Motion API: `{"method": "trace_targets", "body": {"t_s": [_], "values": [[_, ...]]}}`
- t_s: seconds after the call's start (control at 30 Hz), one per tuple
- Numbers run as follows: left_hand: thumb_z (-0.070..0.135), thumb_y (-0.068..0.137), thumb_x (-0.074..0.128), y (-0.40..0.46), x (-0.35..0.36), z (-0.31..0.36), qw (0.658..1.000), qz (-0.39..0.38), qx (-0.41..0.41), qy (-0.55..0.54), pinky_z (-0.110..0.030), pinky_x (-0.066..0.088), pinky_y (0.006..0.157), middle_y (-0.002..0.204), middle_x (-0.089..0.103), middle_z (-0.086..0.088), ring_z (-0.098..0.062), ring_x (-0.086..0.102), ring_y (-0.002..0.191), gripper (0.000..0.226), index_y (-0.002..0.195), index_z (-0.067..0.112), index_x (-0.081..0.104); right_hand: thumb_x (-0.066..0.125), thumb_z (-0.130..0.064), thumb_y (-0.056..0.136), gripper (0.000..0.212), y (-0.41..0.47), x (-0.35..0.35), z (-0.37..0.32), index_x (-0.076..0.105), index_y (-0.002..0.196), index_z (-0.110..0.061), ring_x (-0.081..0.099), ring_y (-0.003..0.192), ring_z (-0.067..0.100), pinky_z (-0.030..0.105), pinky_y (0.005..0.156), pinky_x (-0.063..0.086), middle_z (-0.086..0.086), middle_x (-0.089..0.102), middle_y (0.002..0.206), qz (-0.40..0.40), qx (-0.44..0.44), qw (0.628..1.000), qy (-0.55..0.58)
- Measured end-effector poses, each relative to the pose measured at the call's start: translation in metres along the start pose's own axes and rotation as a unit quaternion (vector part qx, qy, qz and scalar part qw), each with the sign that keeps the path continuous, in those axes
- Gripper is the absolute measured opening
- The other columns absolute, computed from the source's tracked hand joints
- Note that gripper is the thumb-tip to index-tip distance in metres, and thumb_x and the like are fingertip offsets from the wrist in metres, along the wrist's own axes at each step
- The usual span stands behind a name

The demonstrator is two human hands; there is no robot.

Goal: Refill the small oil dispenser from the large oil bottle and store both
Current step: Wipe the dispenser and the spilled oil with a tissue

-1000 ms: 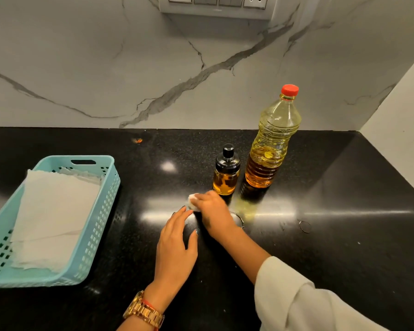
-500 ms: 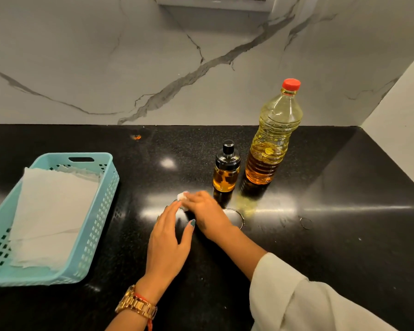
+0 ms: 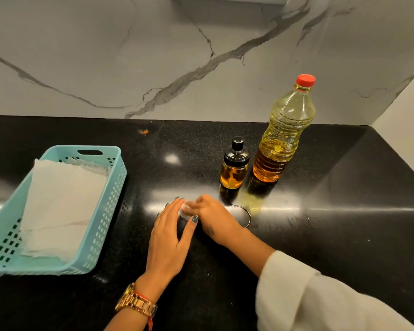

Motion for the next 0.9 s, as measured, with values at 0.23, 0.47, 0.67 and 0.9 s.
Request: {"method": "trace_targets", "body": {"t_s": [0.23, 0.47, 0.67, 0.9], "values": [[0.065, 0.082, 0.026, -0.001, -0.003, -0.001, 1.000, 0.006, -0.004, -0.013, -0.021, 0.022, 0.107, 0.138, 0.030, 0.021, 0.003, 0.024, 0.131, 0.068, 0.139, 0.030, 0.035, 0.041, 0.004, 0.089, 0.034, 0.010, -0.022, 0.020, 0.047, 0.122, 0.001, 0.044, 0.111, 0.033, 0.035, 0.086, 0.036, 0.017, 0.050, 0.125, 0.046, 0.159, 0.982, -0.088], [0.062, 0.085, 0.025, 0.004, -0.006, 0.003, 0.999, 0.016, 0.003, -0.038, -0.017, 0.024, 0.105, 0.138, 0.034, 0.020, 0.000, 0.030, 0.132, 0.064, 0.138, 0.029, 0.038, 0.049, 0.001, 0.085, 0.037, 0.036, -0.004, 0.009, 0.053, 0.121, -0.005, 0.046, 0.097, 0.033, 0.042, 0.080, 0.044, 0.013, 0.056, 0.121, 0.003, 0.028, 0.999, -0.037], [0.063, 0.085, 0.023, 0.005, 0.001, 0.001, 0.999, 0.006, -0.003, -0.031, -0.026, 0.027, 0.108, 0.137, 0.032, 0.020, -0.008, 0.030, 0.135, 0.064, 0.138, 0.029, 0.037, 0.050, 0.014, 0.075, 0.060, -0.034, -0.015, 0.038, 0.051, 0.130, -0.008, 0.047, 0.107, 0.034, 0.037, 0.088, 0.039, 0.013, 0.049, 0.138, 0.070, 0.072, 0.995, -0.018], [0.063, 0.085, 0.023, 0.005, 0.007, 0.002, 0.999, -0.005, -0.013, -0.031, -0.025, 0.028, 0.106, 0.143, 0.039, 0.012, -0.007, 0.032, 0.133, 0.066, 0.138, 0.027, 0.038, 0.051, 0.001, 0.083, 0.040, -0.004, -0.001, 0.000, 0.056, 0.122, -0.005, 0.049, 0.100, 0.036, 0.037, 0.085, 0.038, 0.015, 0.057, 0.126, 0.040, 0.023, 0.999, 0.000]]}}
Point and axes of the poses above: each hand's wrist, its own y-axis towards the middle knuckle, its own x-axis out of the palm, z = x × y, the point moved 4 cm from there along y, towards the middle knuckle
